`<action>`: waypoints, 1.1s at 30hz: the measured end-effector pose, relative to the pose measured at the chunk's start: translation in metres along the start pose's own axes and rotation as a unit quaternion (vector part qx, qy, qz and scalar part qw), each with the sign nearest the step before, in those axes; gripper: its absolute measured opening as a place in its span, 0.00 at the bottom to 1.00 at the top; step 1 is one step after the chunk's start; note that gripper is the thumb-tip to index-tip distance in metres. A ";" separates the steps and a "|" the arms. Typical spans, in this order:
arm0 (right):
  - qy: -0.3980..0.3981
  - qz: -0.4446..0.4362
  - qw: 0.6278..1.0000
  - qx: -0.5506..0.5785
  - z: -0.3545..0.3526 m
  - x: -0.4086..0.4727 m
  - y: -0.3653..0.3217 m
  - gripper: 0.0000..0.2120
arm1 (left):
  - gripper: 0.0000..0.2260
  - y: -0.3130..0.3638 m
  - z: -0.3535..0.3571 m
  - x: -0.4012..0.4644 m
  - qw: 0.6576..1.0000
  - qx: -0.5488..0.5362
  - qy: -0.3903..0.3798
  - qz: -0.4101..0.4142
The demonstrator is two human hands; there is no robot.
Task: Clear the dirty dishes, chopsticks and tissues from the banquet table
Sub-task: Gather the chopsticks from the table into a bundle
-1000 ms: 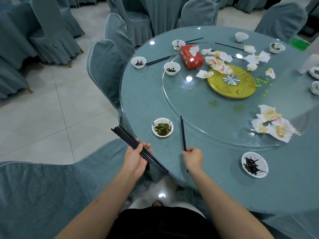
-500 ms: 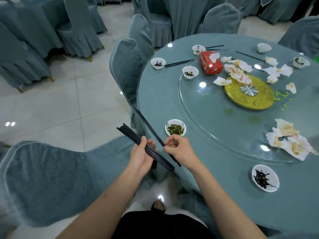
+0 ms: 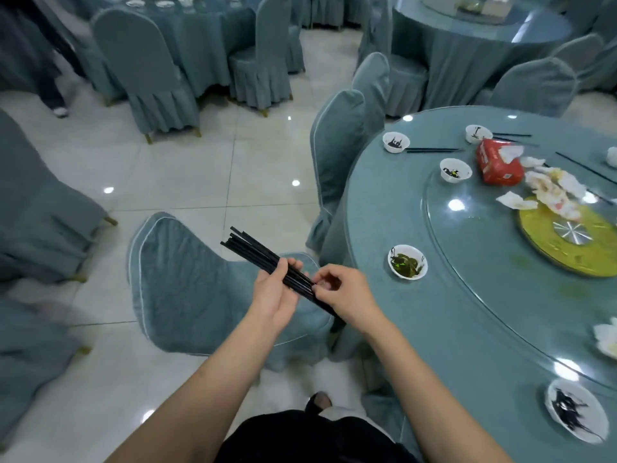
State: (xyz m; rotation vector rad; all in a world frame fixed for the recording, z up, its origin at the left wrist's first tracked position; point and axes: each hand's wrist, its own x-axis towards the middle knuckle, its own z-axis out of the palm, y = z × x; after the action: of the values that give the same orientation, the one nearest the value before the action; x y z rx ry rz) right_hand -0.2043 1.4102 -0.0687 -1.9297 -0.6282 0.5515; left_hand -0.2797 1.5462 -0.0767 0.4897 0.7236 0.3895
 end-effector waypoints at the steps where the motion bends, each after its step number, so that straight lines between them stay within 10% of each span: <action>1: 0.003 -0.010 1.000 -0.004 0.011 -0.003 -0.007 0.09 | 0.07 0.010 -0.007 -0.007 1.000 -0.006 0.001 0.011; 11: 0.093 0.059 0.968 0.224 0.134 -0.046 -0.075 0.03 | 0.07 0.106 -0.102 -0.095 0.991 -0.100 0.023 0.088; 33: -0.113 0.203 0.910 0.344 0.381 -0.063 -0.199 0.03 | 0.06 0.260 -0.285 -0.181 0.947 -0.181 0.126 0.232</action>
State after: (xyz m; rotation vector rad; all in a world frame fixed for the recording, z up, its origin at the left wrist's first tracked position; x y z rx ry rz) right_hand -0.5254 1.7004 -0.0351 -1.3191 -0.1179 1.1069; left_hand -0.6487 1.7512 -0.0224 0.2563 0.7587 1.0223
